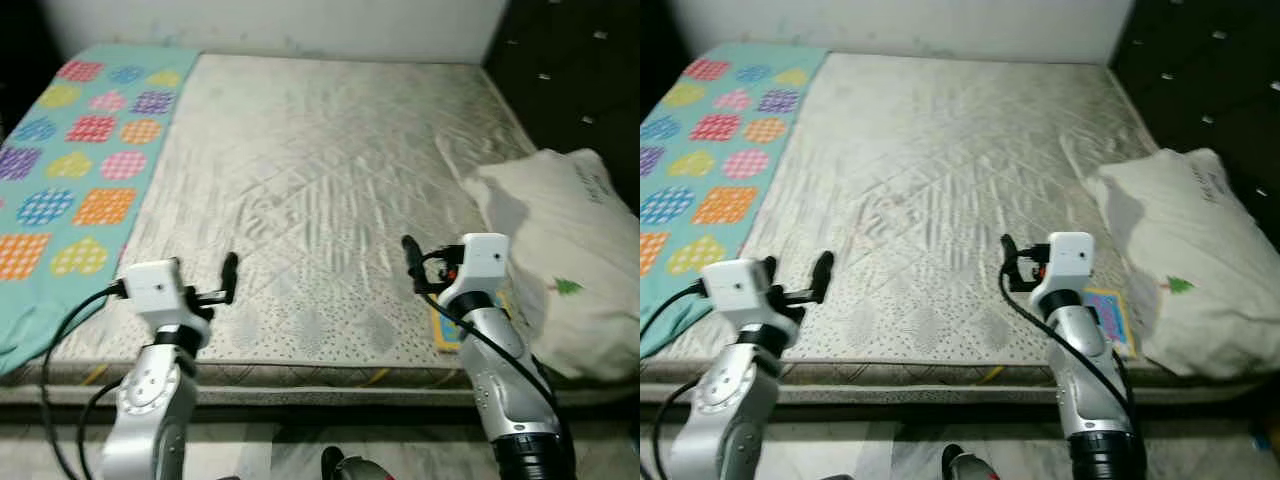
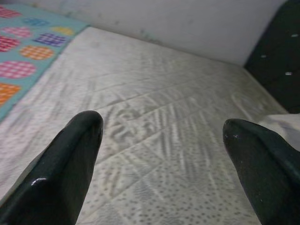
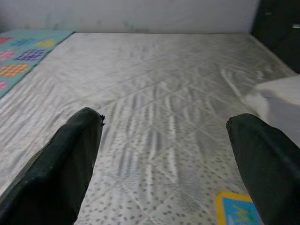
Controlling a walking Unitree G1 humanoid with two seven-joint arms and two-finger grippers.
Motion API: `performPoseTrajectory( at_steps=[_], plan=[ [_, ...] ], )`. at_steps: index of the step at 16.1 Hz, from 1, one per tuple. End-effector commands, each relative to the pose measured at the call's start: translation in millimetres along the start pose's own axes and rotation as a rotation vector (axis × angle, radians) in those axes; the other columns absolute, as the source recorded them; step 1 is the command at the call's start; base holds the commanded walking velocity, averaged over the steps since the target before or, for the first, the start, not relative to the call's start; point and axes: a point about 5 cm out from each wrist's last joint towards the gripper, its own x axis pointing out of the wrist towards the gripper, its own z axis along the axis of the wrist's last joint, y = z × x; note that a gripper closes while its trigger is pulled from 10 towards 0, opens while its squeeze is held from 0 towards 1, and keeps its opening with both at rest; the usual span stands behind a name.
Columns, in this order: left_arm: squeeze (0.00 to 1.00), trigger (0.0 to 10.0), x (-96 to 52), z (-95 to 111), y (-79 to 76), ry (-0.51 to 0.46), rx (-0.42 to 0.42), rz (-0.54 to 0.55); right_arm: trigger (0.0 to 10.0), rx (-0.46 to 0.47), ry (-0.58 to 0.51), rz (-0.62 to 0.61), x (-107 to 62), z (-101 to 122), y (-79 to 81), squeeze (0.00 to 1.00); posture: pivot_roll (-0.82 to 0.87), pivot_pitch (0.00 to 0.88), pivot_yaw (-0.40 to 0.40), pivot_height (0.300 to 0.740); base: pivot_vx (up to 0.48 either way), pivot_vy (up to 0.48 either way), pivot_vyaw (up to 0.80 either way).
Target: Clean up the room
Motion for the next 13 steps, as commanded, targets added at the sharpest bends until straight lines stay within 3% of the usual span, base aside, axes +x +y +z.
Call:
performPoseTrajectory(
  at_steps=[1, 13],
  plan=[
    [0.00, 10.0, -1.1, -1.7, 3.7, 0.014, 0.006, 0.014, 10.0, 0.001, -0.004, 0.007, 0.3, 0.1, 2.0, 0.00, 0.07, 0.145, -0.026, 0.737, 0.000, 0.304, 0.00],
    [0.00, 10.0, 0.5, -1.8, 3.1, 0.016, -0.002, 0.014, 10.0, -0.008, 0.005, 0.009, 0.6, -1.5, 1.5, 0.00, 0.06, 0.148, -0.029, 0.737, 0.000, 0.311, 0.00]
  ],
)
